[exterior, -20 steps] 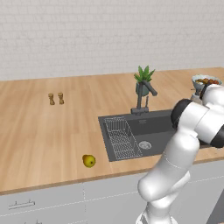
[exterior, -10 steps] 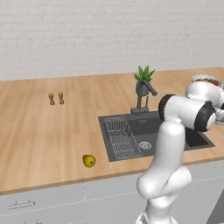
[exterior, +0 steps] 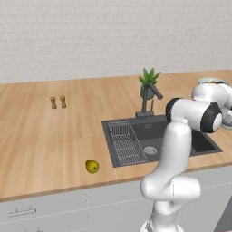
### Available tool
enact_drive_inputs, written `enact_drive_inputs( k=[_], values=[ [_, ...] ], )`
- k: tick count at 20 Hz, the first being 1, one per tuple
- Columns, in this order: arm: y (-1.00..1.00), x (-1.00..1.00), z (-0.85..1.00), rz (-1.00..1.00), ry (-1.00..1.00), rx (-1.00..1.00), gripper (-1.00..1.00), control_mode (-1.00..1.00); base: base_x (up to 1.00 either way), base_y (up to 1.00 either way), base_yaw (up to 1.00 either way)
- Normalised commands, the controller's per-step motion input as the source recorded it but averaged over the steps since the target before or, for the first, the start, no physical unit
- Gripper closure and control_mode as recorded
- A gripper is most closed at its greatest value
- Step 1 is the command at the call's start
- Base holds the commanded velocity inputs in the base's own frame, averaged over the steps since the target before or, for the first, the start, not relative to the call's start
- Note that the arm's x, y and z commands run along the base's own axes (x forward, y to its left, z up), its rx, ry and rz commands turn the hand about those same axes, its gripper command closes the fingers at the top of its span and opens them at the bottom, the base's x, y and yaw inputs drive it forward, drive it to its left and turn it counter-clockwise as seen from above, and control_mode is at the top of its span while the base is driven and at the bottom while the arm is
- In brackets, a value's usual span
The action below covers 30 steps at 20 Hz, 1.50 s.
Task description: Put the colander in the sink, put the pear in the colander, and turn on the sink faucet and pour water over the colander.
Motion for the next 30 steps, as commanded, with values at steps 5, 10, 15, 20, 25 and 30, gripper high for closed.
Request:
enact_drive_inputs(
  k=[5,10,15,20,25,30],
  values=[
    [0.0,0.09,-0.22,0.02,0.0,0.0,-1.0,-1.0,0.0,0.0,0.0],
    [0.0,0.14,-0.31,0.0,0.0,0.0,-1.0,-1.0,0.0,0.0,0.0],
    [-0.01,0.27,-0.25,0.01,0.0,0.0,-1.0,-1.0,0.0,0.0,0.0],
    [-0.22,0.29,-0.16,0.01,0.0,0.0,-1.0,-1.0,0.0,0.0,0.0],
    [-0.23,0.23,-0.19,0.01,0.0,0.0,-1.0,-1.0,0.0,0.0,0.0],
    [-0.18,0.19,-0.19,0.01,0.0,0.0,-1.0,-1.0,0.0,0.0,0.0]
  ],
)
